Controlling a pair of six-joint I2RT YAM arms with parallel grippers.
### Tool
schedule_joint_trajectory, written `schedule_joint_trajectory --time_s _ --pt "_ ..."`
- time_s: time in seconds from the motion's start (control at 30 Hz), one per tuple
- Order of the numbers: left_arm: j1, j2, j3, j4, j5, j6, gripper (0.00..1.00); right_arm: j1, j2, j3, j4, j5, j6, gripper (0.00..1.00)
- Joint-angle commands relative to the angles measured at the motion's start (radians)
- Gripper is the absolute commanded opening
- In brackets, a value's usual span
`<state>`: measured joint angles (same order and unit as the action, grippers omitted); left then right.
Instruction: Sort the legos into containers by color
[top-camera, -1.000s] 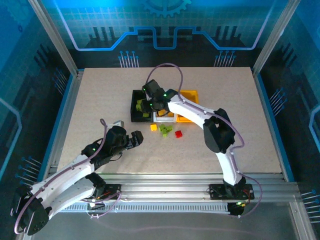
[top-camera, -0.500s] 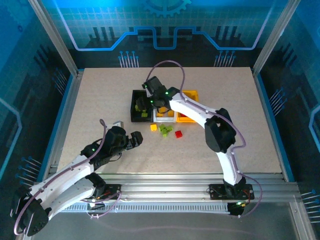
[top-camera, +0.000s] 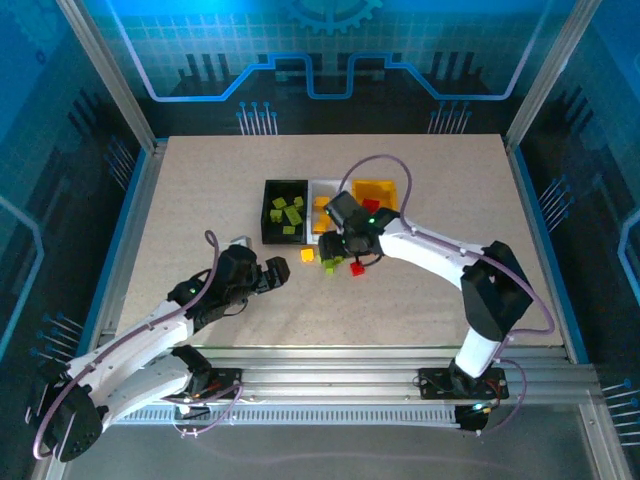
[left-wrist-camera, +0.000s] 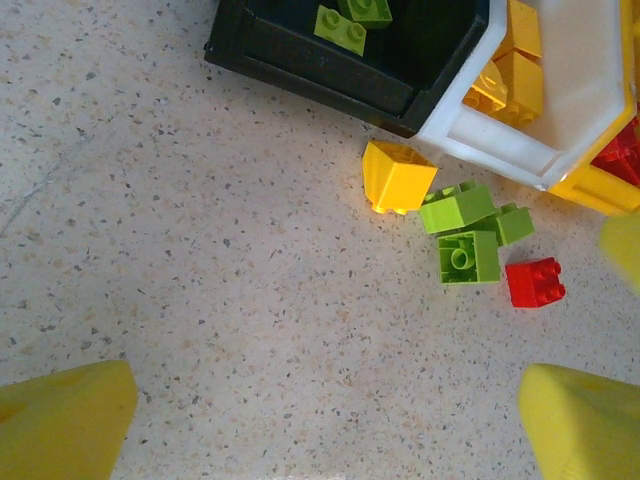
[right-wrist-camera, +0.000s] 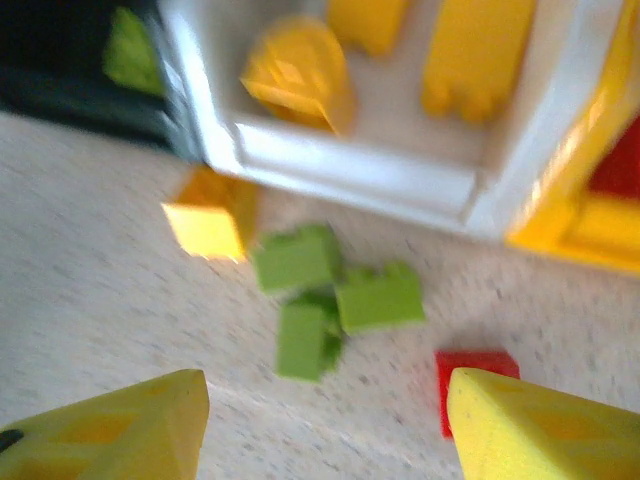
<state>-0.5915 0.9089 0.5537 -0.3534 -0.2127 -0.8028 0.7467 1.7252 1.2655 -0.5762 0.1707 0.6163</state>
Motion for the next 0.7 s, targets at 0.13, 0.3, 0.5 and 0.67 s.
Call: schedule_joint_trajectory --time_s 0.13,0.3,0.5,0.67 --pt "0.01 -0.02 0.024 -0.017 -0.02 0.019 0.99 0.063 0.085 -0.022 0.008 0.056 0.083 0.64" --pt "0.014 -0.028 0.012 -0.017 -0.018 0.008 0.99 0.065 0.161 0.012 0.038 0.055 0.088 0.59" --pt "0.015 -0.034 0.01 -0.027 -0.021 0.007 0.99 0.063 0.219 0.047 0.025 0.075 0.092 0.48" --pt "0.017 -0.041 0.001 -0.021 -0.018 0.005 0.99 0.063 0.223 0.042 0.049 0.079 0.078 0.44"
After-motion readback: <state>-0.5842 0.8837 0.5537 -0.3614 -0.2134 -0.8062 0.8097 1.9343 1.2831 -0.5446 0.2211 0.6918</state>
